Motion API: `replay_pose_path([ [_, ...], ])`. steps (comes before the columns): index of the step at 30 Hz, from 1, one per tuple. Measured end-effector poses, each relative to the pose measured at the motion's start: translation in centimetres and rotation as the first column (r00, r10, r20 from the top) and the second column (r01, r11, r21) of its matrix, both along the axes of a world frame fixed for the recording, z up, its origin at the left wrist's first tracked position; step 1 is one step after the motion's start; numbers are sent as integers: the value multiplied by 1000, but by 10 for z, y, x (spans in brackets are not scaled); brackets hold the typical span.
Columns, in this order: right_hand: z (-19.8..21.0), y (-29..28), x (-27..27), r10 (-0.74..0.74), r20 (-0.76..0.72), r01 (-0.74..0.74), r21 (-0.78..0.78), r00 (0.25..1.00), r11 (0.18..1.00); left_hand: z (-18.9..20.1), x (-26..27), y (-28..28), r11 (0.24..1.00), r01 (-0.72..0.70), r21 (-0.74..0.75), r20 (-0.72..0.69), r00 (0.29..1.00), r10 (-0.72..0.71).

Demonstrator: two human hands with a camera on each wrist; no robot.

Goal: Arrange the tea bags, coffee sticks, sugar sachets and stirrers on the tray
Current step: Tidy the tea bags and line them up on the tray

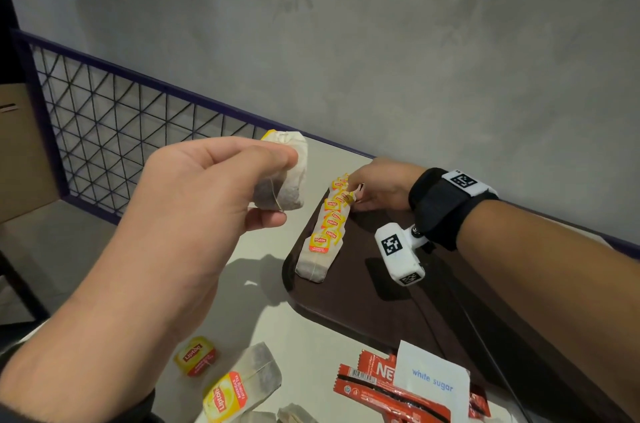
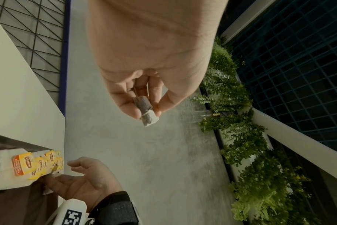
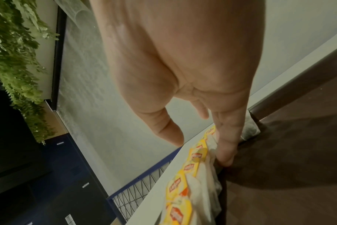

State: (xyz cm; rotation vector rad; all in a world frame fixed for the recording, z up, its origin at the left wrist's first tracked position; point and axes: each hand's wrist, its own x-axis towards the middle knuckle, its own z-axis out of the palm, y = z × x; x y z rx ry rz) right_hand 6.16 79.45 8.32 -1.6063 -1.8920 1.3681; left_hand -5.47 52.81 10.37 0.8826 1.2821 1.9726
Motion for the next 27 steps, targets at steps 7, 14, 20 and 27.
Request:
replay_pose_path([
  [7,4,-8,6,-1,-74,-6,-100,997,995,2,0,0,1000,-13,12,12,1000,13],
  [14,7,-26,16,-43,-74,32,-143,996,989,3,1,-2,1000,-5,16,15,1000,5],
  [20,10,-34,4,14,-117,-34,-172,993,984,1,2,-1,1000,14,7,-10,1000,-14],
  [27,9,-39,14,5,-36,-9,-127,999,992,-2,-1,-1,999,40,-5,-32,999,-40],
])
